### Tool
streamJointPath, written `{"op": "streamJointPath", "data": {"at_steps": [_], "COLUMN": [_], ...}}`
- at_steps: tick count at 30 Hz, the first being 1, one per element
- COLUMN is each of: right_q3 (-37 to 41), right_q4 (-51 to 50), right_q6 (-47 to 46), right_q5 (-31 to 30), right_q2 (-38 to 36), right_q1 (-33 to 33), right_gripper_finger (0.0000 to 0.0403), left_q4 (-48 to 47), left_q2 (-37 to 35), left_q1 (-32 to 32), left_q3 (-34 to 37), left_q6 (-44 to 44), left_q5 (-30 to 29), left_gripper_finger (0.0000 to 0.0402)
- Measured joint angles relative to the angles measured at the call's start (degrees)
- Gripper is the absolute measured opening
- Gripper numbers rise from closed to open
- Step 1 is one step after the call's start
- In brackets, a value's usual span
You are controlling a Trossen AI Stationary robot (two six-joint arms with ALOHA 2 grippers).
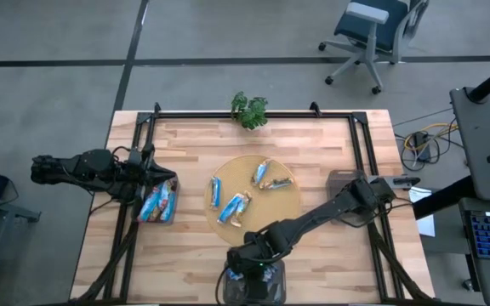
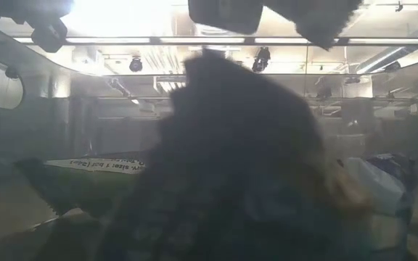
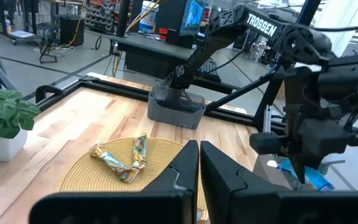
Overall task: Pick and place Granola Bars by type
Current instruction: Put the blue granola bar into the bottom bin, then put the yellow granola bar into the top right bin
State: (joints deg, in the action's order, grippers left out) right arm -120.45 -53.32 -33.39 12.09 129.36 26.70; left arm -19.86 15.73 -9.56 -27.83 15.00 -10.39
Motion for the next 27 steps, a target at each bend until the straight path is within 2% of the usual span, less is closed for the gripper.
{"op": "streamJointPath", "data": {"at_steps": [4,12,22,27], "right_q3": [2.5,3.15,3.2,2.91], "right_q4": [3.17,3.4,4.72,4.68], "right_q6": [-0.32,-0.47,-2.22,-1.89], "right_q5": [2.96,5.27,5.95,5.93], "right_q2": [0.0,0.02,0.02,0.02], "right_q1": [0.16,0.15,0.17,0.15], "right_gripper_finger": [0.0038,0.0046,0.0146,0.0173], "left_q4": [0.0,0.02,0.04,0.04], "left_q2": [0.0,0.0,0.0,-0.01], "left_q1": [0.0,0.0,0.0,0.0], "left_q3": [0.0,0.0,0.0,0.0], "left_q6": [0.0,0.02,0.0,0.01], "left_q5": [0.0,0.0,-0.02,-0.02], "left_gripper_finger": [0.0,0.0,0.0,0.0]}}
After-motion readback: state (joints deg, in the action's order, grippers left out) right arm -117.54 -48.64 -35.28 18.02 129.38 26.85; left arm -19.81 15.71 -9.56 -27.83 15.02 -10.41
